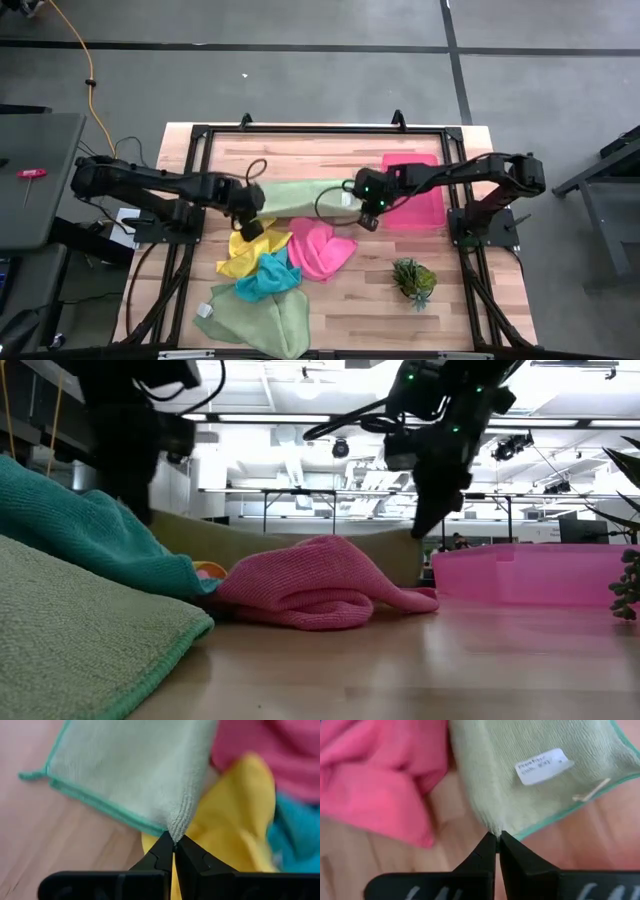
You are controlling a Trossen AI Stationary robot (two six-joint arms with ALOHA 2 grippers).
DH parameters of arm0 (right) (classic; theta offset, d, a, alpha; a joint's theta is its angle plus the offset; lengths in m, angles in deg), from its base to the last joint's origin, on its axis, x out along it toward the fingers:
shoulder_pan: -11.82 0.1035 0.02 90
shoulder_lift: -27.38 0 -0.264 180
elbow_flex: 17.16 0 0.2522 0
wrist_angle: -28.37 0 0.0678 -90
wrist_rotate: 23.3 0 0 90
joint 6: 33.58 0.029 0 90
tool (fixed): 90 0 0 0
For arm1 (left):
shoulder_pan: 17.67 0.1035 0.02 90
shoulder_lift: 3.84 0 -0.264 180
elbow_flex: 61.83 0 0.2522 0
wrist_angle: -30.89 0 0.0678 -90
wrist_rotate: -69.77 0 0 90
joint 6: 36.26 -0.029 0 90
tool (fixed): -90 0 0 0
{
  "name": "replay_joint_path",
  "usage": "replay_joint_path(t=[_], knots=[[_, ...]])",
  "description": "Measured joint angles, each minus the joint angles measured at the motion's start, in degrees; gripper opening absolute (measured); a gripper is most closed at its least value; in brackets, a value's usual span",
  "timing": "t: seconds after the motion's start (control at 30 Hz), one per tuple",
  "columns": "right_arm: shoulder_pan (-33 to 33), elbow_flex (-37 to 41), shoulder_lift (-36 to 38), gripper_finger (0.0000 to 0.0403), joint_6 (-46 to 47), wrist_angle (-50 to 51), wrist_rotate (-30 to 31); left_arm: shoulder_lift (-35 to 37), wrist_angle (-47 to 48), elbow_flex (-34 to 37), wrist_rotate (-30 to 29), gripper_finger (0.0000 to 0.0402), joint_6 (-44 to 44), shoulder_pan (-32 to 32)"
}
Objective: Fold microfiber towels
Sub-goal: Fold the top light green microfiber cloth
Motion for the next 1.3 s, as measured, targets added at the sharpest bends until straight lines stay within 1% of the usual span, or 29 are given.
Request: replay_joint_path(t=[0.07, 0.13, 0.27, 0.4, 0.57, 0.67, 0.87, 1.07, 1.3], knots=[[1.2, 0.0, 0.0, 0.0, 0.2, 1.2, 0.0, -0.4, 1.6, 0.0, -1.5, 0.0, 0.5, -2.7], [1.7, 0.0, 0.0, 0.0, 1.0, 1.7, 0.2, -0.3, 3.3, 0.0, -4.1, 0.0, 1.4, -4.3], [0.3, -0.1, 0.0, 0.0, 5.5, 1.2, 2.3, -0.2, 6.2, 0.0, -10.2, 0.0, 3.9, -5.0], [-2.2, -0.1, 0.0, 0.0, 9.2, -0.5, 5.1, -0.1, 6.5, 0.0, -14.4, 0.0, 5.5, -3.0], [-5.0, -0.1, 0.0, 0.0, 11.7, -1.7, 8.3, -1.3, 5.9, -0.1, -17.0, 0.0, 5.5, -0.2], [-6.1, -0.1, -0.8, 0.0, 11.7, -2.9, 8.7, -2.5, 5.4, -0.1, -18.2, 0.0, 5.5, 1.2], [-7.4, 0.0, -3.0, 0.0, 12.0, -5.9, 9.7, -7.2, 3.5, 0.0, -19.3, 0.0, 7.0, 3.7], [-7.9, 0.1, -4.5, 0.0, 13.4, -8.3, 10.5, -12.5, 1.6, 0.0, -24.8, 0.0, 8.0, 5.6], [-8.1, 0.1, -6.5, 0.0, 15.5, -9.2, 11.9, -17.7, 0.0, 0.0, -27.5, 0.0001, 10.0, 7.2]])
